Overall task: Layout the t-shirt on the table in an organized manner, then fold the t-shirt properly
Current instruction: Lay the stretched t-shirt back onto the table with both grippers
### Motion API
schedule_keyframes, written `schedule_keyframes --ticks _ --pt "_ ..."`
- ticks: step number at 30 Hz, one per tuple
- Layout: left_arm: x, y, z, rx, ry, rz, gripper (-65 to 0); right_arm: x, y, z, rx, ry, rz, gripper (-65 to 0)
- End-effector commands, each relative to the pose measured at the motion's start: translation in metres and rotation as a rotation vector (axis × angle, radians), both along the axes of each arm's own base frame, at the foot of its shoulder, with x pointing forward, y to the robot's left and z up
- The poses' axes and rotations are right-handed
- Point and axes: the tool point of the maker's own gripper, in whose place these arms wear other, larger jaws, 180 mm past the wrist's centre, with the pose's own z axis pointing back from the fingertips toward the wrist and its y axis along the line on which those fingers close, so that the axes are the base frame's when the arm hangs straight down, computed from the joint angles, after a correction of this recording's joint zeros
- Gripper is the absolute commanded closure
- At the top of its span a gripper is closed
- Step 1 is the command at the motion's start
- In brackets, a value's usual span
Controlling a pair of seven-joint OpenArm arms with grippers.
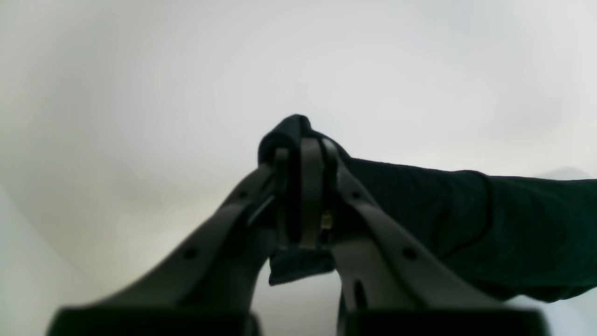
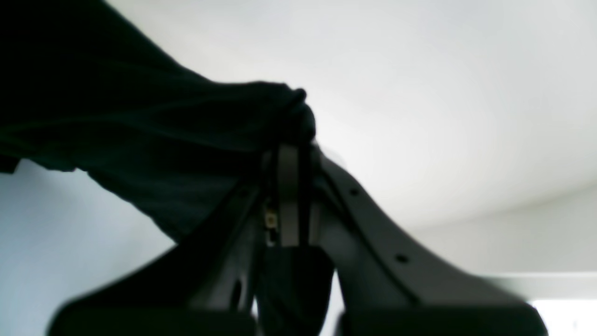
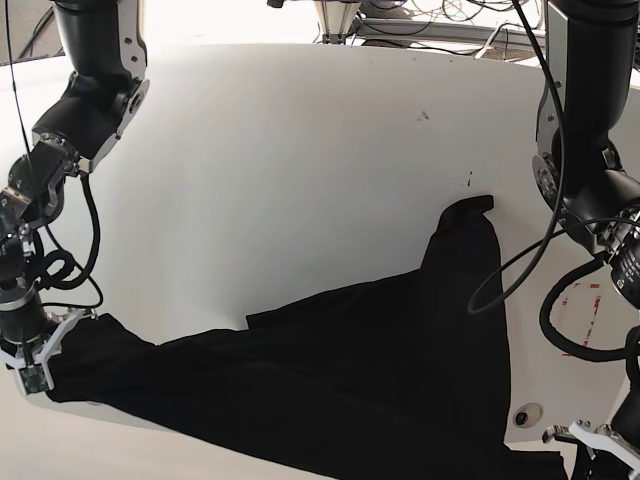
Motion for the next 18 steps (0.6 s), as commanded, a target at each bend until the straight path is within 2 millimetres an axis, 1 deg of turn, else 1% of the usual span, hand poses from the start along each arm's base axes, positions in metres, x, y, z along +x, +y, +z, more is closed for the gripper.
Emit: schedule_keyframes --ticks 1,3,5,9,10,11,13,14,15,16,18 --pt "-0.007 -0.004 -0.01 -0.018 -0.003 -0.041 -0.4 -0.022 -0.015 -0.017 0.017 0.011 -0.064 -1.4" --pt "-0.008 -0.01 -0.042 -0.036 0.069 -0.076 -0.4 -0.035 -0.02 -0.039 0.045 0.05 -0.092 -1.4" --pt "-0.011 -0.016 -0.067 -0.054 0.126 -0.108 -0.4 -0.049 -0.026 -0.059 0.07 0.087 -0.122 -1.4" --pt "-0.025 -0.028 -0.114 -0.085 0.23 -0.168 -0.4 -0.073 -0.035 -0.092 0.11 0.146 -0.167 -1.4" --pt "-0.028 -0.03 -0.122 -0.092 0.25 -0.178 -0.4 -0.077 -0.036 -0.098 0.118 0.154 -0.171 -1.4" --pt "-0.034 -0.035 -0.141 -0.109 0.296 -0.2 -0.4 -0.083 -0.033 -0.109 0.131 0.17 -0.166 -1.4" --pt "-0.042 -0.04 -0.158 -0.128 0.338 -0.226 -0.4 -0.089 -0.03 -0.121 0.135 0.194 -0.164 -1.4" --pt "-0.049 -0.045 -0.171 -0.149 0.372 -0.25 -0.4 -0.093 -0.028 -0.128 0.137 0.211 -0.16 -1.4" --pt "-0.051 -0.046 -0.176 -0.157 0.386 -0.258 -0.4 -0.095 -0.027 -0.131 0.14 0.217 -0.158 -1.4" --pt "-0.059 -0.049 -0.19 -0.177 0.426 -0.277 -0.4 -0.099 -0.026 -0.138 0.144 0.235 -0.157 -1.4" --pt "-0.069 -0.053 -0.205 -0.201 0.469 -0.298 -0.3 -0.103 -0.026 -0.143 0.145 0.25 -0.156 -1.4"
